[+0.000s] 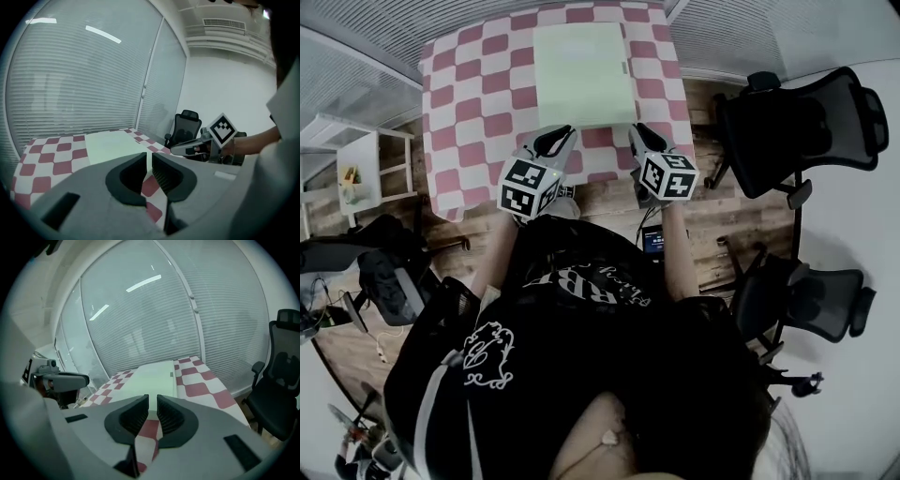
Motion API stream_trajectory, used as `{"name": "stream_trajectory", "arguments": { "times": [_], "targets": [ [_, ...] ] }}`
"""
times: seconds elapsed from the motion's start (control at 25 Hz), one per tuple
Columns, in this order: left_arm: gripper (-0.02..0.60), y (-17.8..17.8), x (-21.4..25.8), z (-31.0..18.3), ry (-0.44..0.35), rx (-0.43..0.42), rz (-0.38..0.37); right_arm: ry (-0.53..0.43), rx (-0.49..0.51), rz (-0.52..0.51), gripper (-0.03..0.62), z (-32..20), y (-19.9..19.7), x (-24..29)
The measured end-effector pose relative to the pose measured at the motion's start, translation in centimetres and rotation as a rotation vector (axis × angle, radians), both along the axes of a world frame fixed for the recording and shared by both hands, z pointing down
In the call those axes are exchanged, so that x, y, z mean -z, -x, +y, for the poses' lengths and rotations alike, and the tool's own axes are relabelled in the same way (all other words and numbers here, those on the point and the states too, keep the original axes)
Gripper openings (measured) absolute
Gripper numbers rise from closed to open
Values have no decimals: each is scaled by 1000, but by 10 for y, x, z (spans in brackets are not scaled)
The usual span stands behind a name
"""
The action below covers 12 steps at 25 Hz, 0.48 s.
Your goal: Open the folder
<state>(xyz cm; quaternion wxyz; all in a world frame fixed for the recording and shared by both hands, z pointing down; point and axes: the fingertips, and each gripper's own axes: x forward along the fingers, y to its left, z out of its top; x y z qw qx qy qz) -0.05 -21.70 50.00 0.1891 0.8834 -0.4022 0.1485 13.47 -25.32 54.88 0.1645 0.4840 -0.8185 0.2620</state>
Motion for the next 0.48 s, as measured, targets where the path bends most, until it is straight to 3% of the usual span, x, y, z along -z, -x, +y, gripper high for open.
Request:
{"name": "stream_trajectory", "arguments": {
  "times": [0.04, 0.16, 0.48],
  "targets": [
    [31, 1, -2, -5, 11, -1, 7, 20, -4, 3, 20, -4, -1, -7],
    [31, 2, -9, -17, 36, -9, 13, 79, 4, 6, 121, -13, 0, -26],
    [31, 9, -33, -42, 93, -26, -23, 197, -81, -1, 149, -30, -4, -64]
  ]
}}
